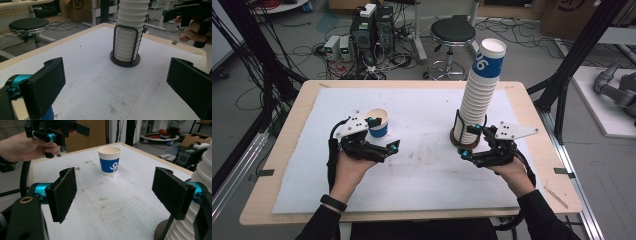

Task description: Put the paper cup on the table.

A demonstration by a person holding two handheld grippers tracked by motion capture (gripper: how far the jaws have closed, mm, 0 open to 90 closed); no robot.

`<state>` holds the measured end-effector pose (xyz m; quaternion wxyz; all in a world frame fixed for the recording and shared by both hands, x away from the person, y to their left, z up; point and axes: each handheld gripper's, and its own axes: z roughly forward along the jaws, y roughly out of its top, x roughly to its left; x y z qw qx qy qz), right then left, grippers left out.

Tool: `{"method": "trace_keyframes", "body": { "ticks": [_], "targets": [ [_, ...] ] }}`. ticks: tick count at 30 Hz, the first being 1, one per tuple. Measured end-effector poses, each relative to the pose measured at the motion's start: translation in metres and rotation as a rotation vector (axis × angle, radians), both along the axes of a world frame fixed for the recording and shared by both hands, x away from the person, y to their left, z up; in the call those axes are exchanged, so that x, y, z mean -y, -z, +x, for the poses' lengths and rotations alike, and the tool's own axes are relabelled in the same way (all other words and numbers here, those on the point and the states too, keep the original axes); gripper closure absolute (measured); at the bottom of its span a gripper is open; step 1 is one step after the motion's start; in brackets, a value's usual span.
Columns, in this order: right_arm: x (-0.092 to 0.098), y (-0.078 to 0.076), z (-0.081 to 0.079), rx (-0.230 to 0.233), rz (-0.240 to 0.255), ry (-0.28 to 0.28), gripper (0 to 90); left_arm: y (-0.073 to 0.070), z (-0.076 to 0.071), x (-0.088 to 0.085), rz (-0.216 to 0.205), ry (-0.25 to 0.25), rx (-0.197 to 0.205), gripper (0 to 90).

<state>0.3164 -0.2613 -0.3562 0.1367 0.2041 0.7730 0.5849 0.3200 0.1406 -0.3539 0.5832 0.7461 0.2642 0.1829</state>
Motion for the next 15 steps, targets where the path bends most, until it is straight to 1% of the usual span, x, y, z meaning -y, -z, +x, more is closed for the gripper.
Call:
{"method": "trace_keyframes", "body": {
  "ticks": [15],
  "targets": [
    [-0.0004, 0.0007, 0.0016, -0.002, -0.004, 0.001, 20.3, 0.0026, 0.0000, 0.0016, -0.003, 0.011, -0.011, 2.0]
  ]
}}
